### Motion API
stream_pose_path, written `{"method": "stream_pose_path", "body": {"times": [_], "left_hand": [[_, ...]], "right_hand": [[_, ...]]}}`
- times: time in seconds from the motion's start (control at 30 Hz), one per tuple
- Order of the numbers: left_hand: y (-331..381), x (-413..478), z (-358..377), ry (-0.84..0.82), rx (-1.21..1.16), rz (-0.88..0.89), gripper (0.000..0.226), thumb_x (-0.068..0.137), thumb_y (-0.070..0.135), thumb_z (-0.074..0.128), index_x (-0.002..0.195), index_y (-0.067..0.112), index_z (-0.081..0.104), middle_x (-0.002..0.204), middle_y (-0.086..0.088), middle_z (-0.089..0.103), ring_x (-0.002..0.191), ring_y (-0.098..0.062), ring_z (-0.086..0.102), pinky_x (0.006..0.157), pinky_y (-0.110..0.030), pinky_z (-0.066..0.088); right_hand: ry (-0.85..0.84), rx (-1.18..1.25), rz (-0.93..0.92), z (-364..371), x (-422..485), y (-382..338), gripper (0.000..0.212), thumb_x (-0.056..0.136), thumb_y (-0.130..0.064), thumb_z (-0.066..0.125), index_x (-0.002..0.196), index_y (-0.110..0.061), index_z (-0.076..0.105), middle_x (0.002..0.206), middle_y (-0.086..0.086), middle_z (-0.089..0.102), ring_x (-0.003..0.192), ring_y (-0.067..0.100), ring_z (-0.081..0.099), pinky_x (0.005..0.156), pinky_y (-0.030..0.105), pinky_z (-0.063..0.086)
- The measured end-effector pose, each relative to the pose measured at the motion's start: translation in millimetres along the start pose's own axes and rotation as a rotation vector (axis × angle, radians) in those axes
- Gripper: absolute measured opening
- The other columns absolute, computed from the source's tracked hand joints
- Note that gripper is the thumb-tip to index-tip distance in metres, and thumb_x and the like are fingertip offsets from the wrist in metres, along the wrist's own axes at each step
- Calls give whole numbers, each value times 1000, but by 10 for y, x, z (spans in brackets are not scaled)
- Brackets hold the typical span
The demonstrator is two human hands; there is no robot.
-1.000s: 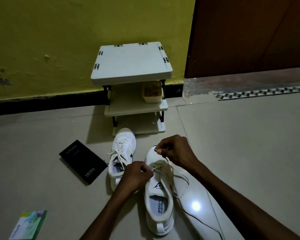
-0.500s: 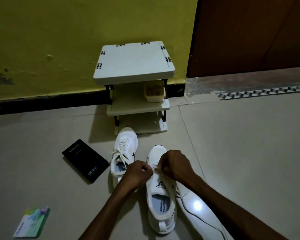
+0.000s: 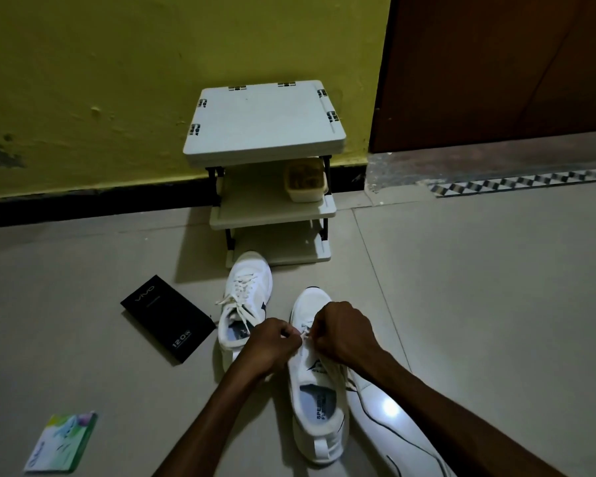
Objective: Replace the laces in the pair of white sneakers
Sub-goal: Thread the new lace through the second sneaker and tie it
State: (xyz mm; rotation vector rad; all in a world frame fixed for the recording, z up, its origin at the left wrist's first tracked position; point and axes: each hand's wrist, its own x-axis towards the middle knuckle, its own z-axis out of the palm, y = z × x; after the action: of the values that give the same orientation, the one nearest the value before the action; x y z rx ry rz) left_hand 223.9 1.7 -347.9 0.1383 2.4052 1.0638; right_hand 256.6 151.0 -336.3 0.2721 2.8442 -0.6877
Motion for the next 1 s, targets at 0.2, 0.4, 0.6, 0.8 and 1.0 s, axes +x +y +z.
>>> {"method": "stream_pose_path", "body": {"times": [0.2,0.4,0.6,0.8,1.0], "left_hand": [[24,-37,-18,-4,-19,-23,15,89,19,61,89,13,75,82,-1,72,65,-11,64,56,-22,50],[60,-83,-7,17,-16,16,16,90,22,60,83,18,73,87,-1,74,75,-9,64,64,-19,48],[27,-57,0,1,21,8,19,94,19,51,89,21,70,95,4,71,88,-13,66,76,-25,49],[21,-80,36,52,49,98,10,88,13,62,87,17,71,90,5,72,87,-12,66,78,-24,48],[17,-55,73,159,70,127,11,81,27,71,71,26,66,76,11,69,73,-7,66,71,-26,50]], "right_hand": [[19,-120,-4,13,13,-70,27,82,-35,67,95,-12,68,97,7,67,90,27,66,69,26,44],[32,-198,-52,4,-16,-153,26,85,-35,66,95,-11,64,98,8,67,90,27,66,74,28,47],[123,-130,-6,111,-47,-106,18,89,-30,59,77,-17,54,78,2,55,79,24,62,64,25,35],[114,4,21,154,-79,-78,13,81,-24,62,79,-24,75,79,-2,72,76,17,66,66,26,48],[137,211,-8,77,-109,6,8,72,-18,69,73,-24,74,71,-7,73,69,6,67,70,24,54]]}}
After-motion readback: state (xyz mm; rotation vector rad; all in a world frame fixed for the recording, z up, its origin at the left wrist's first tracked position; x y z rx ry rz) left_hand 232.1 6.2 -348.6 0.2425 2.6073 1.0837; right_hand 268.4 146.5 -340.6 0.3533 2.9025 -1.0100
